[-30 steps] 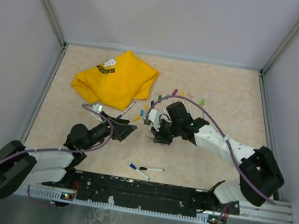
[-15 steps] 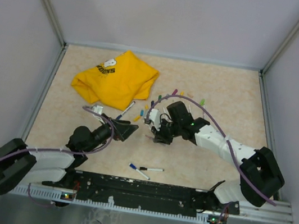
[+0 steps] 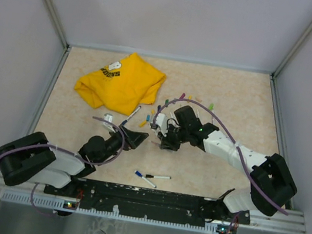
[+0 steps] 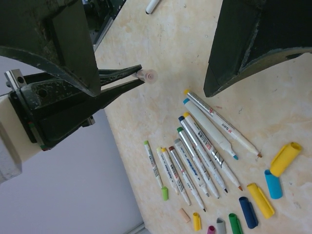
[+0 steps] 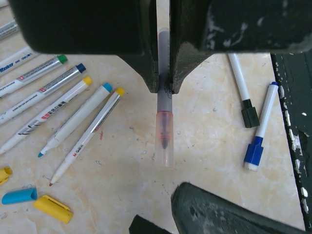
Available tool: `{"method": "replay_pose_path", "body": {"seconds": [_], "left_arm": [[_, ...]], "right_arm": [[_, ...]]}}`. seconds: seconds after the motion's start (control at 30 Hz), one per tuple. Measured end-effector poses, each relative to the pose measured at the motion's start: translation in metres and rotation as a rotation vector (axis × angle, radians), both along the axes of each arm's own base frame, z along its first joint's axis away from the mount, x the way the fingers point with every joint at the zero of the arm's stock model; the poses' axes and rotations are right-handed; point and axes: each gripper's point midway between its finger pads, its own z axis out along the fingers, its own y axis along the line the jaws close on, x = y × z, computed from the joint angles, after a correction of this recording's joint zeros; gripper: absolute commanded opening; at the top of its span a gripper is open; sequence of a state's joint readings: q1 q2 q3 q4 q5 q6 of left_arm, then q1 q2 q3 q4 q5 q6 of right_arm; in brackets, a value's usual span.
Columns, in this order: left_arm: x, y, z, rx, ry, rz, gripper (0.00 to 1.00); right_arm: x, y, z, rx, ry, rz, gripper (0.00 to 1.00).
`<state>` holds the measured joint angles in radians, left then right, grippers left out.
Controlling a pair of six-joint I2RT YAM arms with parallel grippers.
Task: Open the pen caps
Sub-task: Pick up the pen from the center of the board, then open the pen cap from the pen.
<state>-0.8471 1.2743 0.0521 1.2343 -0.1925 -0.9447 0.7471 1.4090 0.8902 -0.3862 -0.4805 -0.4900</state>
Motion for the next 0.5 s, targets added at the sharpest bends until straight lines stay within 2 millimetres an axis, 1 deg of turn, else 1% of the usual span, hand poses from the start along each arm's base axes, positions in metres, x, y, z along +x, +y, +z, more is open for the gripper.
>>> {"method": "replay_pose_path", "body": {"seconds": [0.2,0.23,0.33,0.5], "left_arm": [[-0.002,-0.012,-0.017,-0.028,0.068,0.012,0.76],[-0.002,-0.015,-0.018,-0.035,0.074,0.012,0.75],[-0.001,-0.025,-0.019,-0.063,0.089,0.012,0.74],[-0.005,-0.042,-0.016,-0.099,0.099,0.013,0.68]], "right_arm": [[0.000,0.001,0.001,0.005,0.004,-0.007,0.00],[0.000,0.001,0.001,0.005,0.005,-0.008,0.00],[0.001,0.001,0.001,0.007,0.005,-0.011,0.00],[0.002,0.001,0.002,0.010,0.002,-0.014,0.00]]}}
